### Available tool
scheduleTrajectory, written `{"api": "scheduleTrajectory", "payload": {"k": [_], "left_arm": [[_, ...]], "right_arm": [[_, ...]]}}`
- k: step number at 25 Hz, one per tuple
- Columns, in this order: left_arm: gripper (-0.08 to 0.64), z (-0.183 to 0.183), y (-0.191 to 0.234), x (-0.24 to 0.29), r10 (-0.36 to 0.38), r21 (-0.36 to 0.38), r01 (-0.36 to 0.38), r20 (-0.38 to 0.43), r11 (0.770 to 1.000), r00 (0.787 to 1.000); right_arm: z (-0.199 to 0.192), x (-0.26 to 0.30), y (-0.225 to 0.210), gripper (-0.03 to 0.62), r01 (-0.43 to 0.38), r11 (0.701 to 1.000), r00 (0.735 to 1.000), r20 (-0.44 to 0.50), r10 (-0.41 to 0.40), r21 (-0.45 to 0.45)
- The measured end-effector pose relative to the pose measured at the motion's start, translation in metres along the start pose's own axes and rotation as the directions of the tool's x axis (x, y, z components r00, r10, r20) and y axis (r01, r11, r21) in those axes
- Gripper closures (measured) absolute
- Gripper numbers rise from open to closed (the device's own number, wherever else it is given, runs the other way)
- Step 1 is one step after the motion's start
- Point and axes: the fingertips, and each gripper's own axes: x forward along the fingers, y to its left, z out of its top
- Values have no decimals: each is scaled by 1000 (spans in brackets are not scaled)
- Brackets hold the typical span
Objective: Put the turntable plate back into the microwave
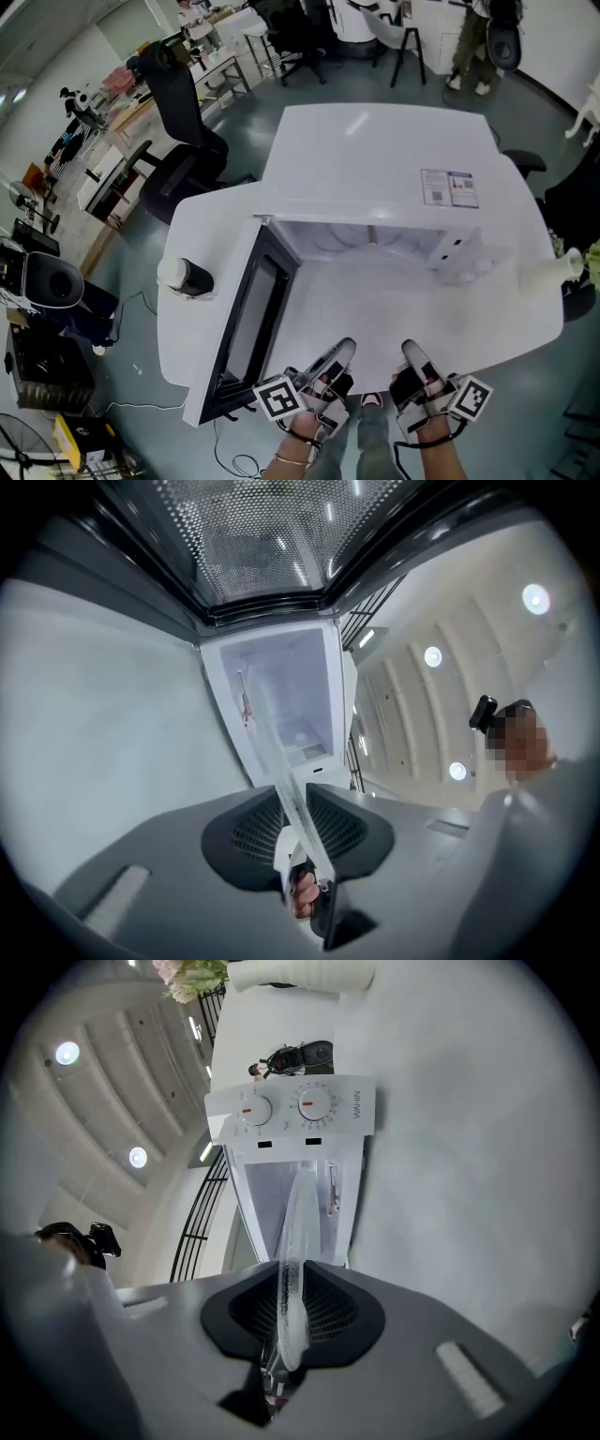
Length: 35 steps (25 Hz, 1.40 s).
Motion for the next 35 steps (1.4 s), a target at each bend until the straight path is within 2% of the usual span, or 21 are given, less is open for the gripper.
{"api": "scheduleTrajectory", "payload": {"k": [5,8,13,17,23,26,31,35], "left_arm": [[476,1,0,3,51,86,-50,-9,995,999],[462,2,-4,6,89,171,-86,-10,982,996],[416,3,-7,7,183,369,-172,4,913,983],[371,10,-9,3,233,452,-232,55,861,971],[316,17,-11,-7,289,527,-321,144,787,946],[298,15,-13,-14,312,552,-351,166,757,935],[321,16,-15,-22,338,603,-389,202,696,919],[361,19,-18,-26,355,630,-404,211,663,911]], "right_arm": [[3,1,0,540,-11,1000,1000,2,11,10],[4,3,0,539,-27,999,1000,4,26,22],[4,6,3,538,-54,998,999,6,54,38],[3,11,8,537,-74,997,997,2,74,27],[4,16,9,535,-80,996,997,9,79,27],[8,18,8,535,-70,997,997,20,70,21],[12,25,8,534,-61,998,997,39,61,-2],[12,29,6,534,-67,998,995,73,66,6]]}}
